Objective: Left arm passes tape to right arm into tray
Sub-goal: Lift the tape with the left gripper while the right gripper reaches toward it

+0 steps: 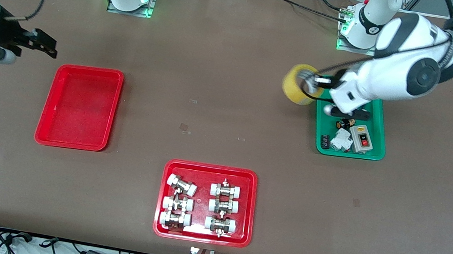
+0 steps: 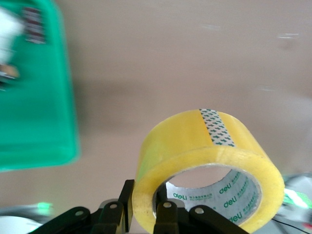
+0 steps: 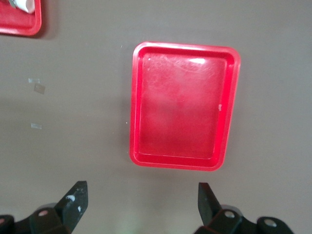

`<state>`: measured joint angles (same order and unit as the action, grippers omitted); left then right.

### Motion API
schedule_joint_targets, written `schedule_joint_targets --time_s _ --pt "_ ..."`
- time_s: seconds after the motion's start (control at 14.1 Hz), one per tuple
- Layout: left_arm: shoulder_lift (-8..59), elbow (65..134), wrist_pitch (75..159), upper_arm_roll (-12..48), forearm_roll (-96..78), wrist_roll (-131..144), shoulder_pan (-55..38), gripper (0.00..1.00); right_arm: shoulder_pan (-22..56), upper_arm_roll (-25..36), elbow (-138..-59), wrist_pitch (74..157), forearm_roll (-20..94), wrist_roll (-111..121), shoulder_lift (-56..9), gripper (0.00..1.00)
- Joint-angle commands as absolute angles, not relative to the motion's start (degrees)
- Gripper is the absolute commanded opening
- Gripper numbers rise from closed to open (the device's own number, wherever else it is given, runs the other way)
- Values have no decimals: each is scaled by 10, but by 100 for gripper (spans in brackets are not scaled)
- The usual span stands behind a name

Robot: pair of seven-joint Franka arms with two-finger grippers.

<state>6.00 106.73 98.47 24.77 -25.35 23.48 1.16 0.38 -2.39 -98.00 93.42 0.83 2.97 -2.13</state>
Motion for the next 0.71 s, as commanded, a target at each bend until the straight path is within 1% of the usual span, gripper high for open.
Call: schedule_joint_targets --time_s 0.0,0.21,0.28,0.36,0.43,0.5,0.64 --pt "124 970 965 288 -321 291 -2 0 6 -17 -957 930 27 42 -46 100" --pt "166 903 991 293 -401 311 -47 0 11 -24 -945 932 47 46 -69 100" --pt "180 887 1003 293 -421 314 -51 0 20 -32 -940 928 103 54 -70 100" --pt "189 881 1018 293 -440 314 -51 0 26 -34 -940 926 179 56 -69 100" --pt "201 880 1041 293 -459 314 -51 0 37 -35 -939 927 228 49 -69 100" --pt "210 877 1056 294 -467 325 -54 0 53 -35 -933 934 262 47 -70 100" --pt "218 871 1059 294 -466 351 -72 0 90 -34 -917 951 331 27 -83 100"
